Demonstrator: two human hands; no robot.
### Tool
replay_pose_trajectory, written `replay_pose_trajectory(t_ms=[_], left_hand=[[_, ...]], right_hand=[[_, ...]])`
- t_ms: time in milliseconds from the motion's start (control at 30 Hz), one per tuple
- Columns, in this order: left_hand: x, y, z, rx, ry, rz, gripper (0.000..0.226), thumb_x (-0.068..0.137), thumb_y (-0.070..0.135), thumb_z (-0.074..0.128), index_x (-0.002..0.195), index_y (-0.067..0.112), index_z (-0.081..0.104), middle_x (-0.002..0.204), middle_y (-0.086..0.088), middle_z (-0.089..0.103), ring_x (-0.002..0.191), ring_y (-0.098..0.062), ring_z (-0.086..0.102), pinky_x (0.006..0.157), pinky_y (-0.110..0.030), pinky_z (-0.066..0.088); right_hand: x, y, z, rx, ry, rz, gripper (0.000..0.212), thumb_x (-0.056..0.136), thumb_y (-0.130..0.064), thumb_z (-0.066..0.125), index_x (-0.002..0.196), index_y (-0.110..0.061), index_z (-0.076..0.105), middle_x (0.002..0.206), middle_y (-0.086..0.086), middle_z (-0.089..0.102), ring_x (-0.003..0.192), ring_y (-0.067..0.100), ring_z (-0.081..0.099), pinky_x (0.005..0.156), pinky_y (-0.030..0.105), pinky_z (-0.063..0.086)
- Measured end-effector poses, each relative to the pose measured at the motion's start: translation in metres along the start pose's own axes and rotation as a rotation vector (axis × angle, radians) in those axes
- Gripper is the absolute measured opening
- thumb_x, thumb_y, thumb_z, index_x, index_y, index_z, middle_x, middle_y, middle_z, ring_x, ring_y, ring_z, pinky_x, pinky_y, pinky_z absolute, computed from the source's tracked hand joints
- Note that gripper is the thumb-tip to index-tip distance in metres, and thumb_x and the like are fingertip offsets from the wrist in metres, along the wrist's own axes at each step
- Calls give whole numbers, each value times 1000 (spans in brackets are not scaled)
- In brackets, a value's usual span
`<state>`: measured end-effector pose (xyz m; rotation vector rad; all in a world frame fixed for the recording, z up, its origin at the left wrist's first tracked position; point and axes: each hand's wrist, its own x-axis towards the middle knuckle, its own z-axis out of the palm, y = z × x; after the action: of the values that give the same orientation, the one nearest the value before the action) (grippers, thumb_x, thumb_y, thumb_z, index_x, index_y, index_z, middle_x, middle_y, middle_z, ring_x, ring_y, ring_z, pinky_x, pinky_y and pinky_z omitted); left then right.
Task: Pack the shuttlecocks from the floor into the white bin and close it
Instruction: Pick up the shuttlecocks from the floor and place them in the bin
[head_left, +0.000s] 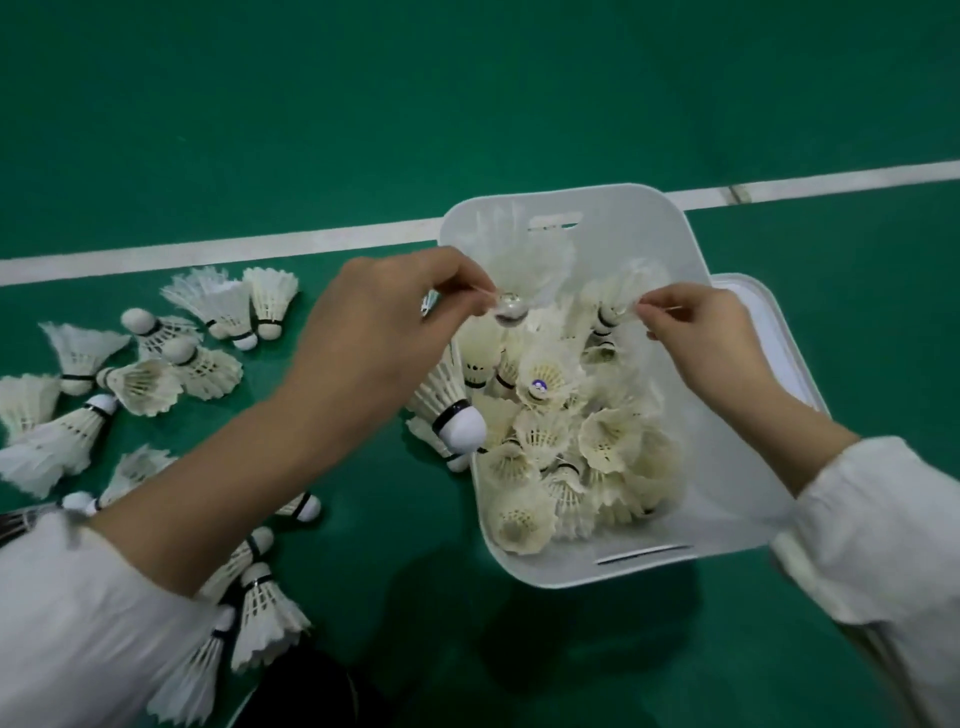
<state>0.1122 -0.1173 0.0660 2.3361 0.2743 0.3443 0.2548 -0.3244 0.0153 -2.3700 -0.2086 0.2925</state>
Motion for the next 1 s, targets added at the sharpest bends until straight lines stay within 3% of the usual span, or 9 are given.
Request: replay_pose_trajectory(t_ms=[133, 233, 433, 567, 700, 767, 833, 900, 1000], left_hand=[[10, 3, 14, 0, -13, -47, 9, 85, 30, 63, 88, 25, 69, 72, 26, 57, 58, 17, 45, 55, -5, 31], [13, 2, 25, 46, -64, -40, 10, 86, 32, 62, 90, 27, 69, 81, 22, 61, 64, 18, 46, 60, -3, 33], [14, -5, 35, 54, -116, -82, 10, 86, 30, 61, 90, 26, 69, 81, 20, 63, 64, 21, 47, 63, 0, 33], [13, -7, 38, 78, -115, -92, 9, 86, 29, 62, 90, 25, 69, 63, 26, 52, 56, 20, 44, 57, -3, 31], [15, -11, 37, 82, -128, -88, 9, 87, 28, 61, 91, 25, 69, 73, 21, 59, 59, 19, 46, 59, -2, 32], [15, -12, 36, 81, -144, -78, 8, 87, 27, 61, 90, 24, 68, 76, 21, 59, 59, 20, 45, 59, -1, 32], [15, -11, 35, 89, -163, -62, 8, 87, 27, 61, 89, 24, 68, 72, 24, 54, 59, 21, 44, 58, -2, 32], [14, -8, 35, 87, -172, -37, 7, 86, 26, 62, 88, 23, 68, 69, 24, 52, 61, 21, 43, 59, -2, 32], [14, -4, 36, 79, -161, 15, 5, 85, 20, 65, 87, 19, 69, 64, 23, 48, 62, 23, 42, 59, 0, 31]], right_hand=[[19, 0, 13, -13, -51, -71, 19, 92, -19, 54, 103, -10, 66, 91, 4, 64, 84, 17, 59, 67, 9, 42], [33, 7, 31, -52, -85, -80, 17, 93, -16, 53, 100, -8, 66, 90, 10, 66, 76, 17, 55, 74, 25, 47], [45, 27, 58, -200, -142, -95, 15, 92, -16, 54, 97, -10, 67, 86, 3, 63, 84, 20, 57, 75, 26, 41], [46, 22, 65, -295, -181, -135, 16, 92, -16, 54, 99, -10, 68, 99, 9, 69, 94, 26, 61, 79, 30, 44], [41, 11, 49, -299, -193, -144, 28, 91, -19, 53, 119, -15, 58, 123, 7, 55, 97, 24, 60, 88, 36, 48], [30, 0, 28, -205, -89, -213, 37, 91, -18, 52, 128, -20, 50, 131, 0, 41, 96, 16, 58, 91, 34, 48], [10, -14, 6, -92, -24, -347, 37, 91, -18, 53, 127, -26, 48, 123, -9, 37, 89, 4, 54, 86, 24, 47], [-11, -27, -8, -23, -121, -498, 37, 90, -17, 56, 125, -30, 50, 120, -14, 37, 86, 3, 54, 79, 16, 47], [-27, -36, -6, -77, -309, -664, 42, 88, -14, 61, 127, -26, 50, 136, -12, 35, 81, 8, 55, 74, 15, 47]])
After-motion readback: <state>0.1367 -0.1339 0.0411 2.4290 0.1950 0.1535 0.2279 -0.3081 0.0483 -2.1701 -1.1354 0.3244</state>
